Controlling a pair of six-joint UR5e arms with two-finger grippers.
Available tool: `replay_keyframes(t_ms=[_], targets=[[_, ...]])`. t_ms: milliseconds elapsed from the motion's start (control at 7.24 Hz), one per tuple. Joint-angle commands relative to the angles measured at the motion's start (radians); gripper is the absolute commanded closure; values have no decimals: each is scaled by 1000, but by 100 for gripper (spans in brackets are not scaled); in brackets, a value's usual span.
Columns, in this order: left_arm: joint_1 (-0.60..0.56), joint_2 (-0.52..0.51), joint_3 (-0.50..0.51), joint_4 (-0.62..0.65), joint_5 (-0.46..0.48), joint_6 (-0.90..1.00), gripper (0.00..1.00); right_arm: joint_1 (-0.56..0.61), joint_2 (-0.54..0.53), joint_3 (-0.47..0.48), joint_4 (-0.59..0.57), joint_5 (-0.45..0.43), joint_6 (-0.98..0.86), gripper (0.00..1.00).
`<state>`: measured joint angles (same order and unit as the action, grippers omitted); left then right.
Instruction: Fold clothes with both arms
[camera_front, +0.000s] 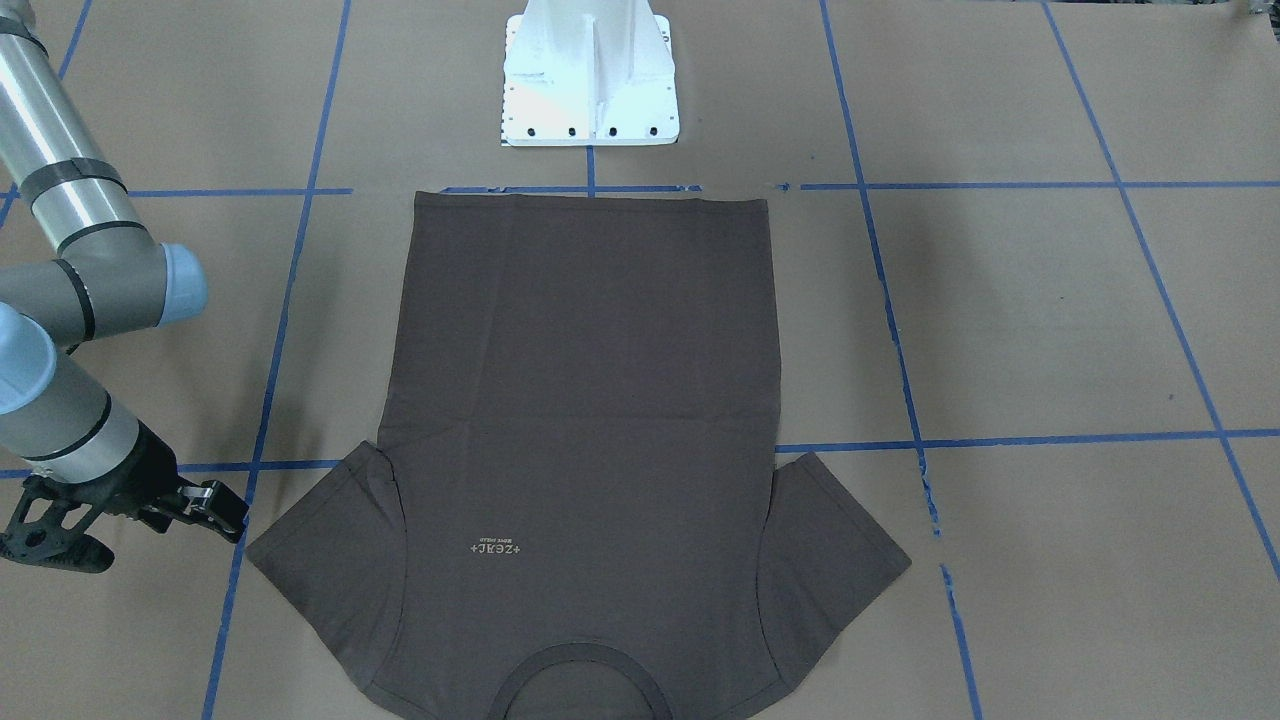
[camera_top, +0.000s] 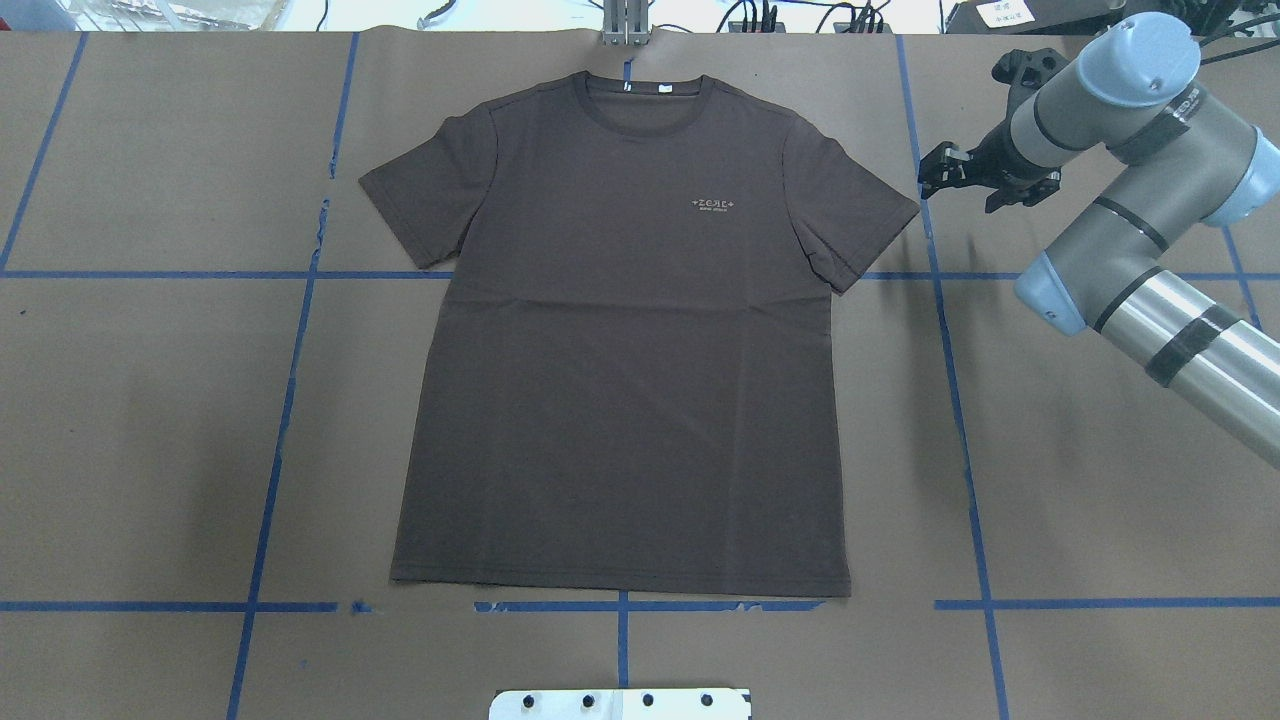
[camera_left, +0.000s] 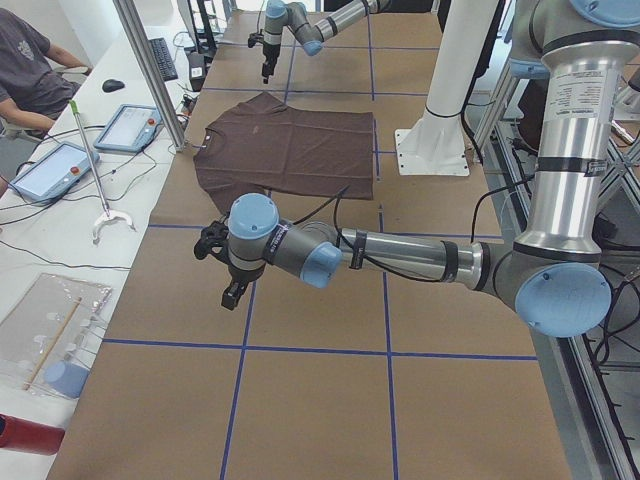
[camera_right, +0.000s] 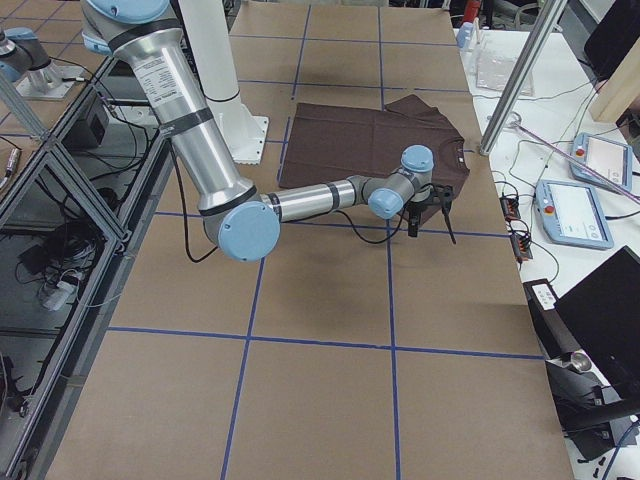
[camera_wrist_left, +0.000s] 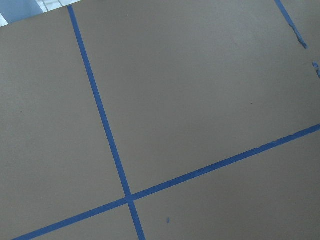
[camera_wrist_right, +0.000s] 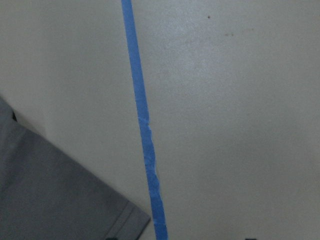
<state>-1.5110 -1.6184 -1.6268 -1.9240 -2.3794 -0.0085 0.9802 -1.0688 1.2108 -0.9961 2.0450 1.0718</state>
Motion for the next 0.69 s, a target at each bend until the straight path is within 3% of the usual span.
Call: replay_keyframes(t_ms=[0,276,414,553], targets=[[0,0,-2,-21,0,-2,0,-31,53,-62,7,-42,45,17],[0,0,-2,-23,0,2,0,-41,79,-86,7,-43,62,21],[0,0,-2,-23,0,4,0,-41,93,-97,5,-43,63,31],[0,0,-2,-23,0,4,0,-41,95,-103,5,-43,63,51]])
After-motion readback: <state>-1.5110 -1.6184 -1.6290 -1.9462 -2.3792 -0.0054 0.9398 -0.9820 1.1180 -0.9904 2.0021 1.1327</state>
